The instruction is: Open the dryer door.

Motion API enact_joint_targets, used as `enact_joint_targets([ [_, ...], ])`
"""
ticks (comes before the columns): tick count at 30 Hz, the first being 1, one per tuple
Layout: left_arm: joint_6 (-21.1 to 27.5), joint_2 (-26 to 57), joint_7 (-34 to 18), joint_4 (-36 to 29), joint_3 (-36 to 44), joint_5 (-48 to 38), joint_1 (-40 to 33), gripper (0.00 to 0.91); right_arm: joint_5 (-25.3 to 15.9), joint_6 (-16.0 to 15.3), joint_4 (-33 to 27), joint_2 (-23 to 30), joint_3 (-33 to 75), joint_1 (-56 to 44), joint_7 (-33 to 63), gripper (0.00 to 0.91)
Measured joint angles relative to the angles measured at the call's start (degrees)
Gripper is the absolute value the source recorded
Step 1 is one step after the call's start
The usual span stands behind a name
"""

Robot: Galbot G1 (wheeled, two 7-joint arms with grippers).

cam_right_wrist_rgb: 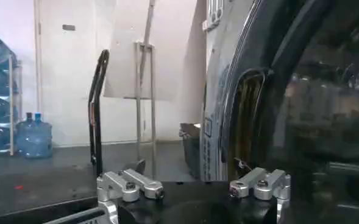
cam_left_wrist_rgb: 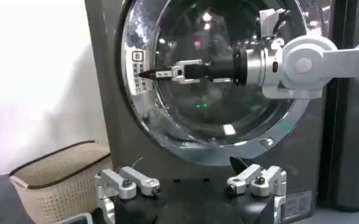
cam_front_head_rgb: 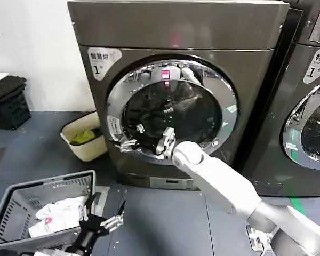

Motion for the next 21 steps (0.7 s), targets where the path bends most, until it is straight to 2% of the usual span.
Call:
enact_joint_targets([
  [21, 0.00, 0.05, 0.01, -0.10, -0.06, -0.13, -0.02, 0.907, -0.48, 1.28, -5.52, 2.19, -0.10, 1.46, -8.18, 0.907],
])
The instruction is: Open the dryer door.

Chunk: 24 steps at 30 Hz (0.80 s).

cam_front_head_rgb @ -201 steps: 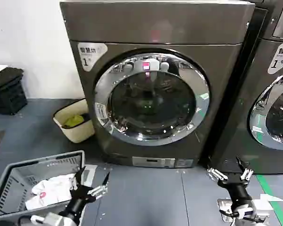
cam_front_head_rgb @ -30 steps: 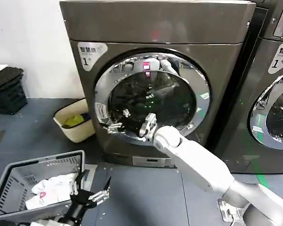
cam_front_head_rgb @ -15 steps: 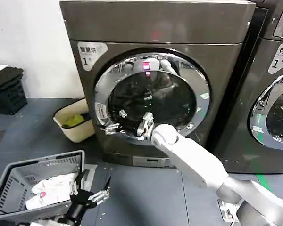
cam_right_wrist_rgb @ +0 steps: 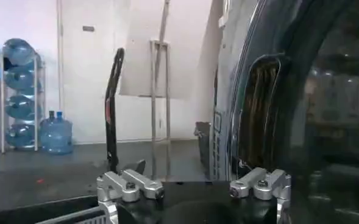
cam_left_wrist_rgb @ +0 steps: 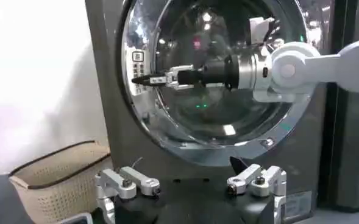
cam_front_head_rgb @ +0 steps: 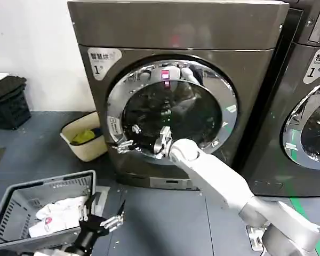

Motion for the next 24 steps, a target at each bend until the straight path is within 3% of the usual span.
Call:
enact_joint_targets([
  [11, 0.04, -0.03, 0.04, 0.12, -0.01, -0.08, -0.21, 0.907, 0.49, 1.58, -1.09, -0.55, 0.34, -0.15, -8.49, 0.907],
  [24, 0.45, 0.80, 0.12, 1.18, -2.51, -2.10, -1.46, 0.907, 3.35, 1.51, 4.15, -5.28, -0.74, -0.70, -16.29, 0.907],
])
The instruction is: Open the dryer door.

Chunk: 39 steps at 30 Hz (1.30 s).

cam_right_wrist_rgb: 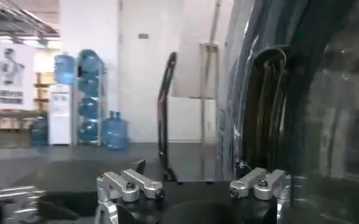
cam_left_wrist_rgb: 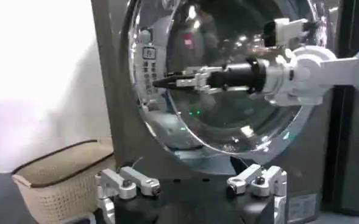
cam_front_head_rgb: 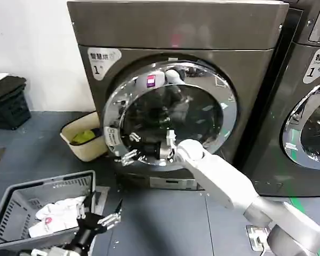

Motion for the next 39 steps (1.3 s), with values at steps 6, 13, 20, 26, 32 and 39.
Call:
enact_joint_targets([
  [6, 0.25, 0.08, 0.00, -0.07, -0.69, 0.66, 0.14, 0.907, 1.44, 0.06, 3.36, -3.75, -0.41, -0.37, -3.19, 0.907],
  [13, 2.84, 0.07, -0.79, -1.12, -2.01, 2.11, 0.84, 0.907, 2.62, 0.05, 6.71, -7.42, -0.65, -1.02, -6.26, 0.907],
  [20, 3.27, 0.24, -0.87, -1.63, -3.96, 1.35, 1.08, 0.907, 3.36, -0.21, 10.93, -10.77, -1.19, -2.09, -8.09, 0.907],
  [26, 4.04, 0.61, -0.85, -1.55, -5.02, 0.26, 0.32, 0.907, 3.32, -0.41, 15.08, -13.63, -2.03, -3.03, -9.93, 0.907],
  [32, 5.52, 1.43, -0.88, -0.30, -7.36, -4.04, -1.69, 0.907, 3.90, -0.50, 19.00, -16.69, -1.99, -4.19, -11.23, 0.907],
  [39, 7.31, 3.95, -0.78, 2.21, -10.54, -8.19, -5.73, 0.907, 4.89, -0.54, 23.10, -20.51, -0.98, -5.93, -12.91, 0.907],
])
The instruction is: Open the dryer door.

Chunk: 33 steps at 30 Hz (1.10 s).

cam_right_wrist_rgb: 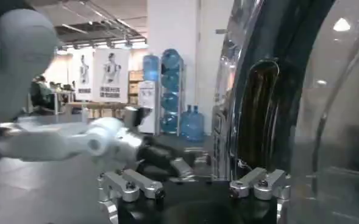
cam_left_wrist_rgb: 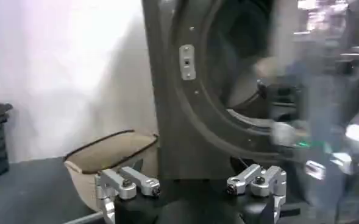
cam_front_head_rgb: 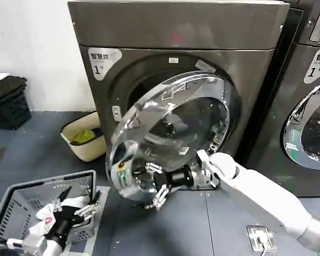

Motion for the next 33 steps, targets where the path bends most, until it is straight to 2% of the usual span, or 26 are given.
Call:
enact_joint_targets([
  [14, -0.23, 8.67, 1.27, 7.34, 1.65, -3.81, -9.11, 0.907, 1.21, -0.37, 7.81, -8.94, 4.50, -5.93, -3.60, 0.907],
  [23, -3.73, 17.02, 5.54, 14.06, 7.78, -6.01, -17.97, 0.907, 1.01, -0.60, 12.92, -15.07, 9.24, -10.98, -7.08, 0.907],
  [33, -8.91, 26.23, 12.83, 20.50, 18.04, -8.26, -27.78, 0.907, -0.27, 0.09, 16.78, -20.68, 18.09, -19.20, -10.14, 0.907],
])
